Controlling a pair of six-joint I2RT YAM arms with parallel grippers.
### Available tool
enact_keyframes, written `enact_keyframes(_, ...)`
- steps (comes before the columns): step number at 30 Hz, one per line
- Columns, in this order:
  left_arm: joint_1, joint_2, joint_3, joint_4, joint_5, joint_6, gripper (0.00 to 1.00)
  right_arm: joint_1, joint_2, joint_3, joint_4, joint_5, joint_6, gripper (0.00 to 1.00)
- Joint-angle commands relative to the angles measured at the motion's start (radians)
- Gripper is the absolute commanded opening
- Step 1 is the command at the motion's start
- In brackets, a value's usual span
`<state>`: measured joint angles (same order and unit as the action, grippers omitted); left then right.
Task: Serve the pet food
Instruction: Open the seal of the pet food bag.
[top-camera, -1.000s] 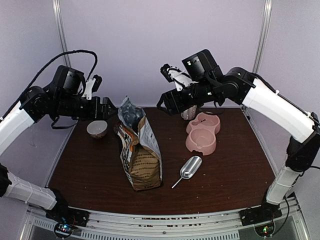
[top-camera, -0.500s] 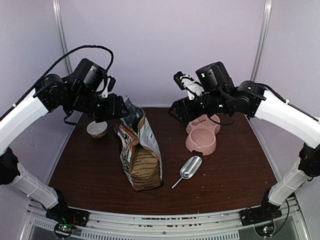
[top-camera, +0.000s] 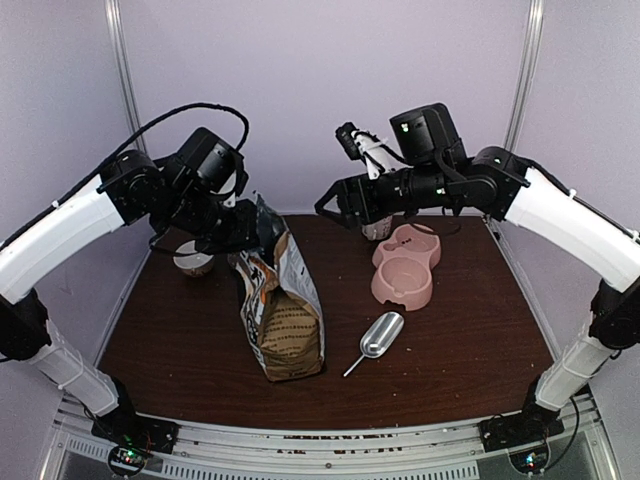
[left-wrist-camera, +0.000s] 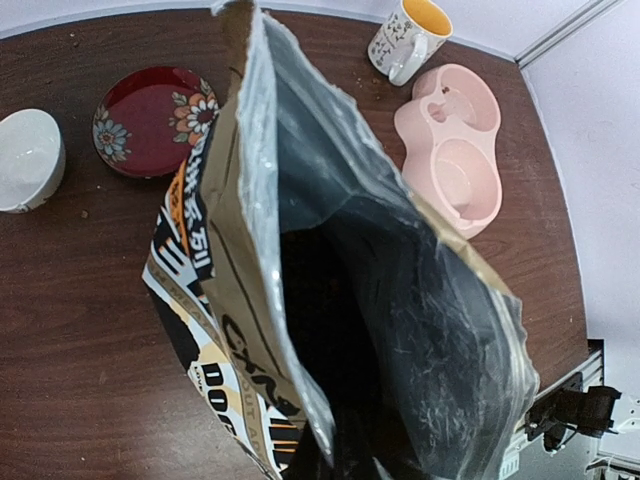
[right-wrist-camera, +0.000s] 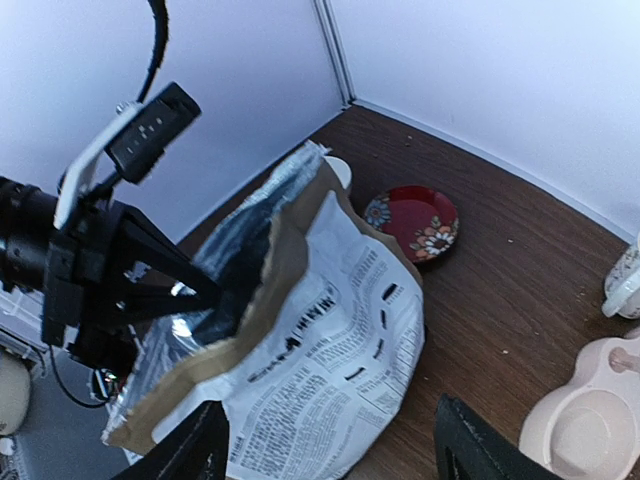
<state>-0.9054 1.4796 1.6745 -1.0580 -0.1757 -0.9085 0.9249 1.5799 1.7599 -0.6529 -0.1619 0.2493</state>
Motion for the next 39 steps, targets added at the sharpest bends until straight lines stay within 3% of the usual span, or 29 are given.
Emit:
enact_keyframes(1,-0.007,-0.015,-0.001,0.066,-0.005,0.017,0.0,0.025,0.099,0.134,-0.041,-0.104,0.096,0.72)
enact_keyframes(11,-0.007,-0.067,-0.063,0.135,-0.016,0.064,0.0,0.078,0.362,0.496,-0.313,0.074,0.171,0.73)
enact_keyframes(17,-0.007,-0.105,-0.131,0.198,-0.013,0.086,0.0,0.1,0.43,0.539,-0.356,0.12,0.238,0.68)
enact_keyframes(19,-0.007,-0.114,-0.143,0.209,-0.019,0.097,0.0,0.104,0.45,0.561,-0.373,0.13,0.247,0.59)
enact_keyframes(27,-0.007,-0.112,-0.132,0.186,-0.056,0.16,0.0,0.107,0.462,0.622,-0.37,0.151,0.22,0.0)
enact_keyframes(34,-0.003,-0.071,0.078,-0.047,-0.093,0.264,0.0,0.1,0.458,0.761,-0.459,0.21,0.15,0.0)
enact_keyframes(39,0.022,-0.007,0.278,-0.289,-0.061,0.334,0.0,0.082,0.392,0.744,-0.5,0.295,0.125,0.0)
